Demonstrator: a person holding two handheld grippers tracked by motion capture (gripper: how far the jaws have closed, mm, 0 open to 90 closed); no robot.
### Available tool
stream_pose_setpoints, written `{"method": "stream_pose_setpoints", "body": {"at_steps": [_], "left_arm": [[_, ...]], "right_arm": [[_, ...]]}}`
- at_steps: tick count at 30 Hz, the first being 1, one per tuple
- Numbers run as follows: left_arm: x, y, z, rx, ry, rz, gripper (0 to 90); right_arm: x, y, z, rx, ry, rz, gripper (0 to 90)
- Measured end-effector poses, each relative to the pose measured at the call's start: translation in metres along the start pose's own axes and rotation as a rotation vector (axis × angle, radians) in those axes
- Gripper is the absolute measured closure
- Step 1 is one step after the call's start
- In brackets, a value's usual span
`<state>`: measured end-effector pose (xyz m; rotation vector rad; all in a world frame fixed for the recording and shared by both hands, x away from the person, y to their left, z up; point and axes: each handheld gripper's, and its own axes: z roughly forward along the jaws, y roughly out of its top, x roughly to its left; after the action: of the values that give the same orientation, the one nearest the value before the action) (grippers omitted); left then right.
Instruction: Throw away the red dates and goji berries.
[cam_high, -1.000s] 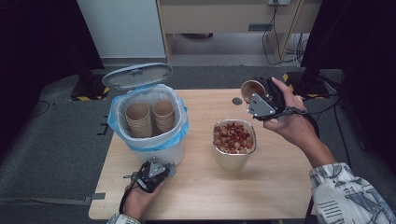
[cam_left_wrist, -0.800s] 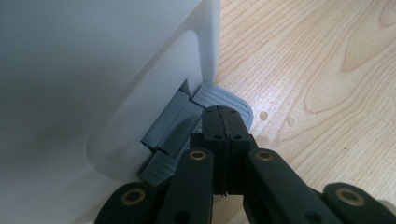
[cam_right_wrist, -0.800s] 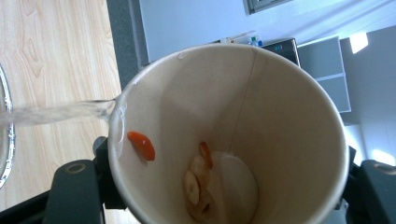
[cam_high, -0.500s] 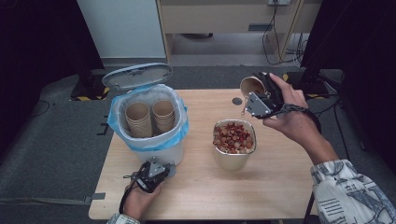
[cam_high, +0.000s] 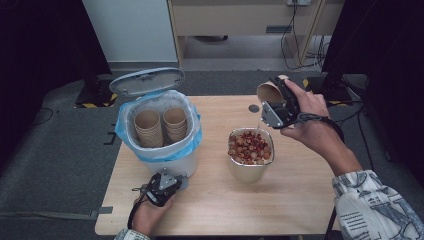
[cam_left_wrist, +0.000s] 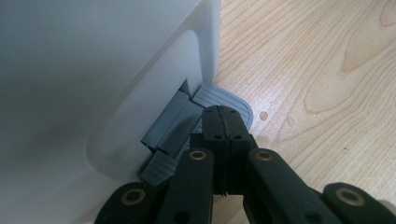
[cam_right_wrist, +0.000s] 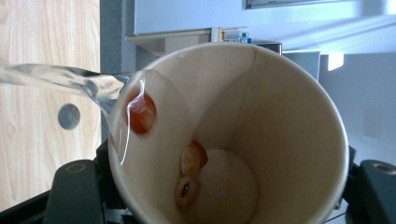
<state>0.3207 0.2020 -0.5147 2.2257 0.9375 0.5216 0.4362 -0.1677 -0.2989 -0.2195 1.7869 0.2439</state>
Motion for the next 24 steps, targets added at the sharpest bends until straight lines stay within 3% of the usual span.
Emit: {"method": "stream_pose_setpoints", "body": {"at_steps": [2, 10, 18, 20, 24], "left_arm": [[0.000, 0.000, 0.000, 0.000, 0.000, 0.000, 89.9], [0.000, 0.000, 0.000, 0.000, 0.000, 0.000, 89.9], [0.000, 0.000, 0.000, 0.000, 0.000, 0.000, 89.9], [0.000, 0.000, 0.000, 0.000, 0.000, 0.000, 89.9], [0.000, 0.000, 0.000, -0.001, -0.002, -0.001, 89.9]], "right_arm": [[0.000, 0.002, 0.000, 0.003, -0.004, -0.024, 27.5], [0.000, 0.005, 0.001, 0.008, -0.014, -0.039, 27.5], [0.000, 0.011, 0.000, 0.025, -0.034, -0.130, 27.5], [0.000, 0.013, 0.000, 0.021, -0.035, -0.126, 27.5], [0.001, 0.015, 0.001, 0.036, -0.056, -0.167, 27.6]]}}
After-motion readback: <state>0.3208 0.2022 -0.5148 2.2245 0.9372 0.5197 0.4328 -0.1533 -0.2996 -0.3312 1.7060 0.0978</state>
